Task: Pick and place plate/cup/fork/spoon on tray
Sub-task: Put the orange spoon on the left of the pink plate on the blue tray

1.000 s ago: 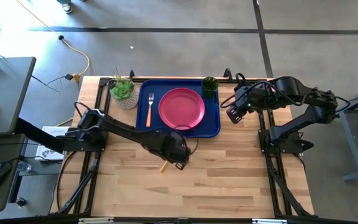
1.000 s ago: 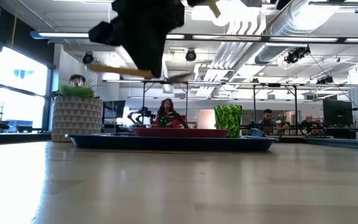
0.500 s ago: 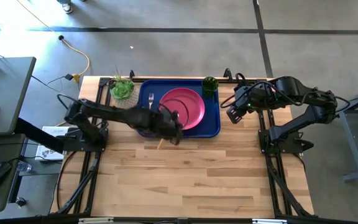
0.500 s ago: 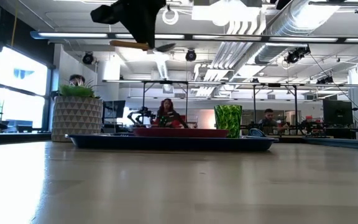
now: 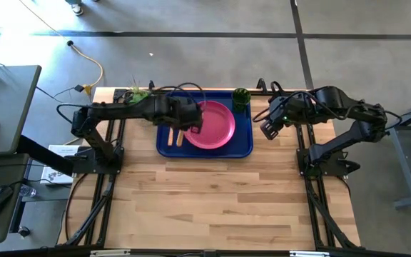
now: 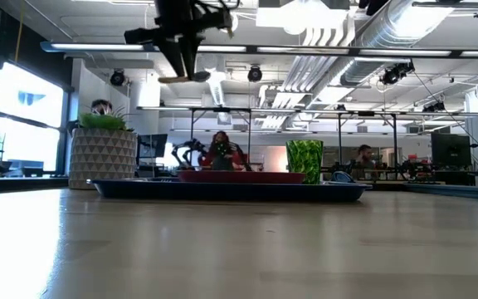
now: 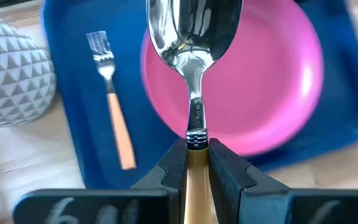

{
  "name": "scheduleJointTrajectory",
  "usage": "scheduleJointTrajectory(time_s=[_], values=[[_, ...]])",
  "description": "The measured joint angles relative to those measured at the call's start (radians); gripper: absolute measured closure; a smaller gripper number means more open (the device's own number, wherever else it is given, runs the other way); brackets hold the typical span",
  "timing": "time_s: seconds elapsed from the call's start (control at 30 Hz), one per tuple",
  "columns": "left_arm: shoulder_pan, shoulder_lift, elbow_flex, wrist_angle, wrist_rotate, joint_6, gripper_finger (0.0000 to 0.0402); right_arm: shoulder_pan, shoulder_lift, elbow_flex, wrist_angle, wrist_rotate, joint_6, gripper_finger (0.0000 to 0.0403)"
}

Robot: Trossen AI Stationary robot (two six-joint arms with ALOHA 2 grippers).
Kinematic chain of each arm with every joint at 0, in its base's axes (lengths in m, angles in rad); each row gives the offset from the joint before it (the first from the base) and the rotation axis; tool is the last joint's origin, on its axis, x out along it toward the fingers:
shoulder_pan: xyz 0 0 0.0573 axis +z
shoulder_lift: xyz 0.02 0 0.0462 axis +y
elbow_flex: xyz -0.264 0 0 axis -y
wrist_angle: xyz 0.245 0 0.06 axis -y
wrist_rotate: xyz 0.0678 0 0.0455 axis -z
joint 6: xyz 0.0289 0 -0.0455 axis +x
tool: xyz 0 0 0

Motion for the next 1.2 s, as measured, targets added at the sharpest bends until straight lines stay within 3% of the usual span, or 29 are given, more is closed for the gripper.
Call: scheduleJointTrajectory(time_s=[0.37,0.77,1.2], values=[[0.161,0.0,-0.172,0.035,0.096,-0.028,0.0367,-0.069,0.0,0.0,0.0,0.0,-0.131,0.0265],[0.262,0.001,-0.394,0.304,0.244,-0.037,0.0367,-0.097,0.0,0.0,0.0,-0.001,-0.204,0.0265],[0.32,0.001,-0.482,0.408,0.283,-0.005,0.0367,-0.097,0.0,0.0,0.0,-0.001,-0.205,0.0265]])
